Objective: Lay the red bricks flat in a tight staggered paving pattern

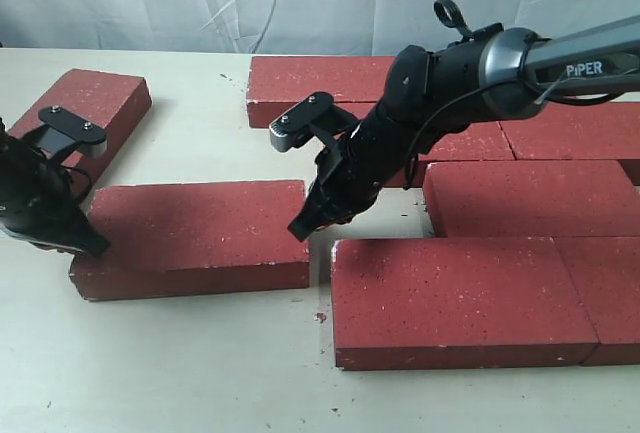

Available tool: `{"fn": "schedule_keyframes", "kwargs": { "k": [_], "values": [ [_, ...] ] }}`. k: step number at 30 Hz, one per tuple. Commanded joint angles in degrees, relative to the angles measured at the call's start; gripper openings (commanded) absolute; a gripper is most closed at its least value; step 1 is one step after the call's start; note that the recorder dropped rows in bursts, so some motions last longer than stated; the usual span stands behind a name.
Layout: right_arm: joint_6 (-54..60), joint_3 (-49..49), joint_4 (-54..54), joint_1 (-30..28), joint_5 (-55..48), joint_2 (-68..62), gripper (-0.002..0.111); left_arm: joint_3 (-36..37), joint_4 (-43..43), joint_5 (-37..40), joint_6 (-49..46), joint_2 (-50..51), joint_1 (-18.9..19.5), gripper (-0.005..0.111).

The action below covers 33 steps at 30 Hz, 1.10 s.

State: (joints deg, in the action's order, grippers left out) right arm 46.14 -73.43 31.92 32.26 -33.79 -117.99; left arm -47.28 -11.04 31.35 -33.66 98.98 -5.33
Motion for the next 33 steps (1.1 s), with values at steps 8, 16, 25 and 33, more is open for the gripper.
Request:
{"fn": "schedule_keyframes", "kwargs": {
  "k": [8, 16, 25, 33],
  "values": [
    [0.06, -1.21, 1.43, 0.44, 4.3, -0.45, 0.0, -0.22, -6.51, -5.49, -1.49, 0.01, 0.05, 0.0],
    [0.06, -1.21, -4.77, 0.44, 2.92, 0.54, 0.0, -0.22, -9.41, -5.47, -5.56, 1.01, 0.05, 0.0],
    [-9.14, -1.21, -18.91, 0.44, 2.04, 0.41, 0.0, -0.22, -15.47, -4.18, -11.58, 1.16, 0.05, 0.0],
    [-13.87, -1.21, -24.57, 0.44, -4.6, 4.52, 0.0, -0.22, -16.5, -9.55, -11.94, 1.16, 0.05, 0.0]
  ]
}}
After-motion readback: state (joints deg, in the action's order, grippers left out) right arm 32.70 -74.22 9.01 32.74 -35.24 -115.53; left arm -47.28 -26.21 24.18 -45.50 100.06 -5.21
